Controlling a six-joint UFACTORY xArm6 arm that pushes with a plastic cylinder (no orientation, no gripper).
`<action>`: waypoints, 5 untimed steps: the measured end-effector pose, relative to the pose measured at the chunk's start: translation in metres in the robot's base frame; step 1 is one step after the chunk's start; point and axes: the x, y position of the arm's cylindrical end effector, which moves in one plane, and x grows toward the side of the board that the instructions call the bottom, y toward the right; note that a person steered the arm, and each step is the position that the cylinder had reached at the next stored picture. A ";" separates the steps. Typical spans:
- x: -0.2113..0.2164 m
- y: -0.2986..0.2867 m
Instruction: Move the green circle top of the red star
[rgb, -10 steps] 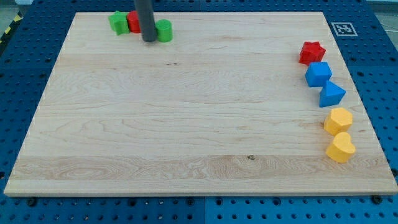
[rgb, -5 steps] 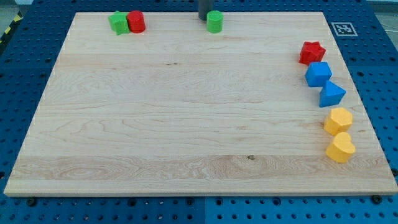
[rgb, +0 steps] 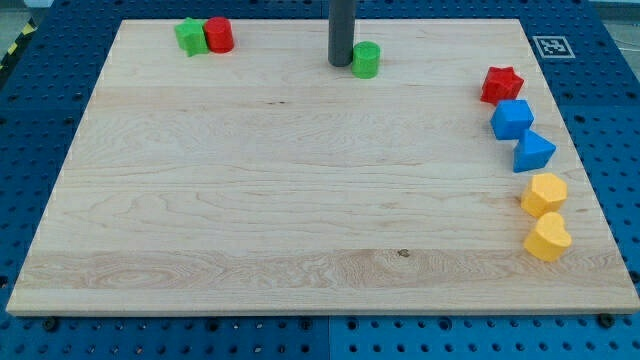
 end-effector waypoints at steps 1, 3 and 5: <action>0.019 0.006; -0.006 0.052; -0.039 0.081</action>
